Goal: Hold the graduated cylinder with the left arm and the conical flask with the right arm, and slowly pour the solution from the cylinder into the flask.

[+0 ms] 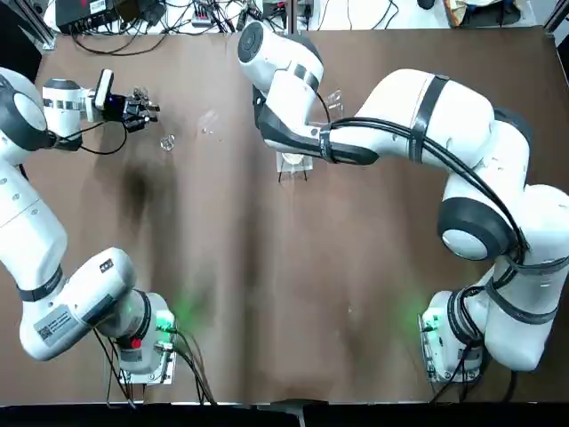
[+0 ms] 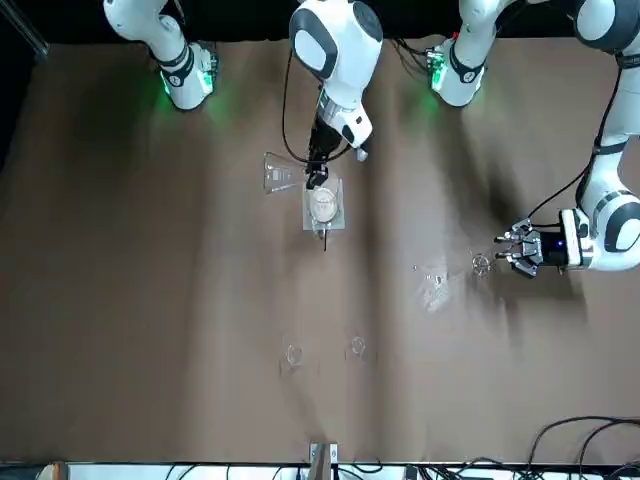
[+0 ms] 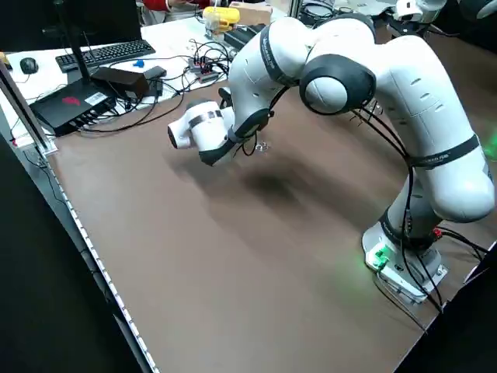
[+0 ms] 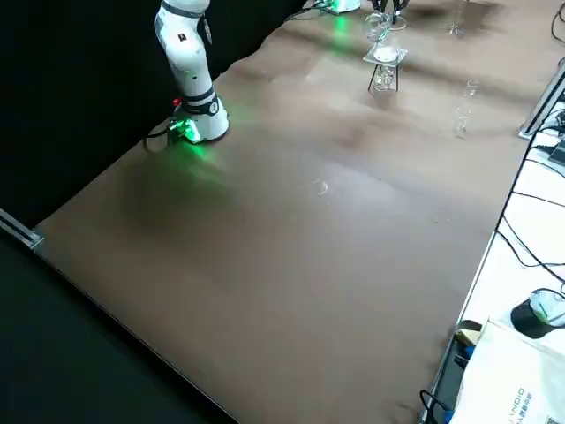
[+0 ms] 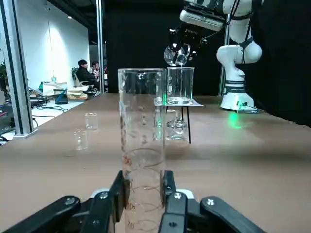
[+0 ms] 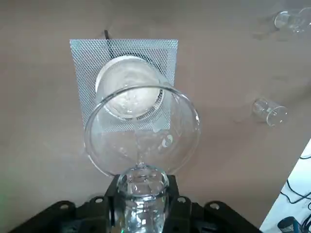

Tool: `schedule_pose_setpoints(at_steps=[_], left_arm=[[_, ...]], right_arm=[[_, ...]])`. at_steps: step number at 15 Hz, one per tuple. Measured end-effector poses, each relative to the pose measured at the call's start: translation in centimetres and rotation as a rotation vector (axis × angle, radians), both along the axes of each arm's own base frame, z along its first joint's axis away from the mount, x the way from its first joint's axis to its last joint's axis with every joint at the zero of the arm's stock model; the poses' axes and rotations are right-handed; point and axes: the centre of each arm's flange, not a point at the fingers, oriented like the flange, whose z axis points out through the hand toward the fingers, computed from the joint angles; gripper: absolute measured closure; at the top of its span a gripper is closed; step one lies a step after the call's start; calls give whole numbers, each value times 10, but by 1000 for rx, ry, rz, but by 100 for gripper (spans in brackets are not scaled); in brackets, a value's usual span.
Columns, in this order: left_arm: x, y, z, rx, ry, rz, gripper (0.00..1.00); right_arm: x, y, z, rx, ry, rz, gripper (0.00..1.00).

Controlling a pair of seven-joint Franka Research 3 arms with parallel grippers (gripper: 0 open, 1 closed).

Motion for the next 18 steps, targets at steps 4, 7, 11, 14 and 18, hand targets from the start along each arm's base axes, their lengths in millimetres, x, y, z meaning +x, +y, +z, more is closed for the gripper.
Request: schedule_pose_setpoints(at_steps=[4, 7, 11, 14, 18], left_arm=[[0, 1, -3, 7, 2, 6, 48], [-1, 2, -4, 24, 3, -6, 11], [-1, 14, -2, 56, -3, -9, 0], [-6, 51, 16, 132, -20, 3, 0], [-11, 104, 95, 274, -64, 11, 0]], right_arm=[[0, 0, 0, -1, -1, 1, 61], [2, 0, 4, 5, -8, -3, 61], [17, -9, 15, 38, 8, -44, 61], [34, -22, 32, 89, 33, -79, 61], [42, -33, 56, 166, 70, -117, 61]])
